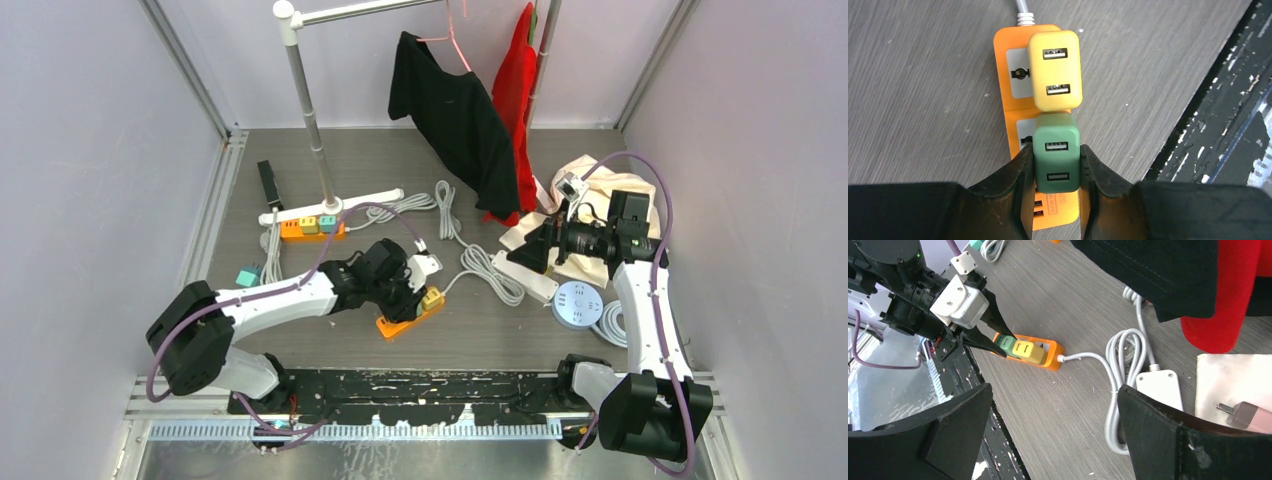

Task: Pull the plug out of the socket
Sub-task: Remove the plug from the socket.

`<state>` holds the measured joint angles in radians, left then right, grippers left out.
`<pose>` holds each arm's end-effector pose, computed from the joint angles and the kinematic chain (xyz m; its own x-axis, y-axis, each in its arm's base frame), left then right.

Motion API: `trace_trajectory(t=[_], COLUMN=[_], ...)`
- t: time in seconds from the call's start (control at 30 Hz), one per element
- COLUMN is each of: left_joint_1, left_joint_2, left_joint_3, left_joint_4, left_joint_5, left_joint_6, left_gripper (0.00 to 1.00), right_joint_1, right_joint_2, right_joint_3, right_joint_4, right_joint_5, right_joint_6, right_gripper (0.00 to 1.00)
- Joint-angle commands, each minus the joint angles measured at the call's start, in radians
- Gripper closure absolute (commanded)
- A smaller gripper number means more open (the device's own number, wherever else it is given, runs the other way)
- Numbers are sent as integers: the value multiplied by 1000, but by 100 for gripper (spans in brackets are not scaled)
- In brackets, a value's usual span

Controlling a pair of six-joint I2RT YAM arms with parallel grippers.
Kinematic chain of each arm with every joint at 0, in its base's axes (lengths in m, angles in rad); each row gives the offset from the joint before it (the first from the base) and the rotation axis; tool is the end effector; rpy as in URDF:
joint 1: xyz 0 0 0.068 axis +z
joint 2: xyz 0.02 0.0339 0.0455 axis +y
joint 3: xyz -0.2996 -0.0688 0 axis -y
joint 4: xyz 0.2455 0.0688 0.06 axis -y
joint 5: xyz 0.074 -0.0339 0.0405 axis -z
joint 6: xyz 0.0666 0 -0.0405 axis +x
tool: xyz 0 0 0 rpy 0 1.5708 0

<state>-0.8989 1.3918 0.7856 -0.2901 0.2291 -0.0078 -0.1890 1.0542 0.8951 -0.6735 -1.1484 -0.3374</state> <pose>0.1683 -0.2358 0.2093 -0.4928 0.6074 -0.6231 0.8467 0.5000 -0.1822 0.2001 0.0236 0.3194 -0.5115 -0.0403 -0.8584 -0.7367 0.5348 0.4139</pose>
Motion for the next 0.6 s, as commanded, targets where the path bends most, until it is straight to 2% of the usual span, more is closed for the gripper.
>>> trace_trajectory(t=[0.0,0.13,0.27,0.4,0.47,0.57], left_joint_1=[-63,-117,-156,-175,-179,-180], left_joint_2=[73,122,145,127,93,24], left_joint_3=[59,85,103,82,48,-10], left_joint_4=[23,65,109,174,236,318], left_joint_5=[152,147,111,45,22,2], left_joint_6=[82,104,108,83,52,20], left_gripper=[100,97,89,62,49,35], right_joint_1=[20,49,82,114,136,185], right_joint_2=[-13,-22,-19,-18,-12,10], right_joint_3=[-2,0,-11,-60,-77,-94], right_joint_4=[-2,-96,-380,-517,-512,-511], right_joint_5=[-37,-46,-68,-48,-20,27], right_joint_6=[-68,-253,-719,-1046,-1080,-1132], right_gripper=[0,0,0,0,0,0])
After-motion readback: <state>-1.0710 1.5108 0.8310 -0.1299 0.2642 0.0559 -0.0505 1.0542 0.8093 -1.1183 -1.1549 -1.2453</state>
